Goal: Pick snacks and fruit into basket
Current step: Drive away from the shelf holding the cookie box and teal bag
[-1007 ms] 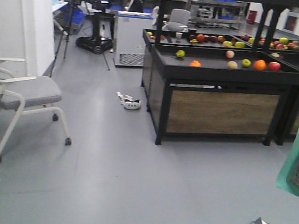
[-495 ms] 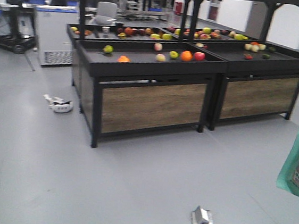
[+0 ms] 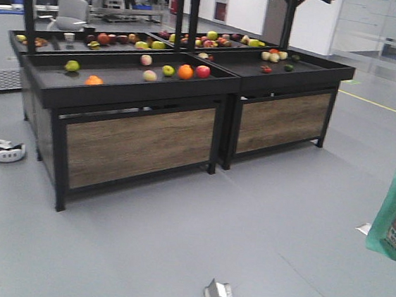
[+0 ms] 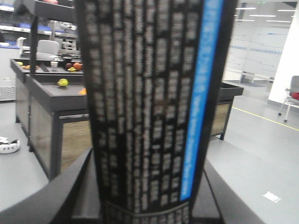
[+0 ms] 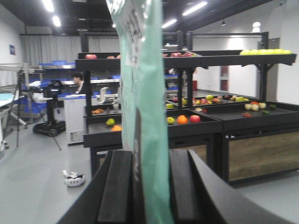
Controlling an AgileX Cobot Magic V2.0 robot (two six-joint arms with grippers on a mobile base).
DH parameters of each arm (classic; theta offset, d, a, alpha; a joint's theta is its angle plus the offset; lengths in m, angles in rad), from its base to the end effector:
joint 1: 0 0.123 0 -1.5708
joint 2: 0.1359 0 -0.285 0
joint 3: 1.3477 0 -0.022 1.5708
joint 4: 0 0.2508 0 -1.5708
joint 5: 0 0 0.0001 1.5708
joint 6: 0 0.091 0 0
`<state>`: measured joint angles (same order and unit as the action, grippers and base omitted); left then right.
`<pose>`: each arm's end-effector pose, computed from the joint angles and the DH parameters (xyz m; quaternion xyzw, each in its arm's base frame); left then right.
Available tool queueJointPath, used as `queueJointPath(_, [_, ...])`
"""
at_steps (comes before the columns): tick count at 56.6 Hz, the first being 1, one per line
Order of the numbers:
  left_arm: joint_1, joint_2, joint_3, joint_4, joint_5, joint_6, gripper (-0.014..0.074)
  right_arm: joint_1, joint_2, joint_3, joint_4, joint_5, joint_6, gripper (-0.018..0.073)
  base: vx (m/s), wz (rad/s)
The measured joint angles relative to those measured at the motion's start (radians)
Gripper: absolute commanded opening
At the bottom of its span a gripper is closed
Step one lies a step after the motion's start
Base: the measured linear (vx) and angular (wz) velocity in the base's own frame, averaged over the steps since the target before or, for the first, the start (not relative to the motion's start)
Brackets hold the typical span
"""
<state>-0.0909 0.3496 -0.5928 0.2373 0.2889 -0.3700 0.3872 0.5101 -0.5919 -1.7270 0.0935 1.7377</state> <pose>0.0690 -0.0001 0.3625 -0.0419 0.6883 -0.0612 0.7216 0.1005 0.0318 0.3750 -0.0849 0.6340 0.1226 0.7588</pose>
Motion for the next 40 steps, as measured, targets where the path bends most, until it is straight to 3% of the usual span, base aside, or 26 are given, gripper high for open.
queueJointPath(23, [0.000, 0.000, 0.000, 0.000, 0.000, 0.000, 0.0003, 0.000, 0.000, 0.000, 0.000, -0.002, 0.000, -0.0009, 0.27, -0.34])
queueJointPath(40, [0.000, 0.000, 0.000, 0.000, 0.000, 0.000, 0.0003, 0.000, 0.000, 0.000, 0.000, -0.003, 0.000, -0.0009, 0.26, -0.55])
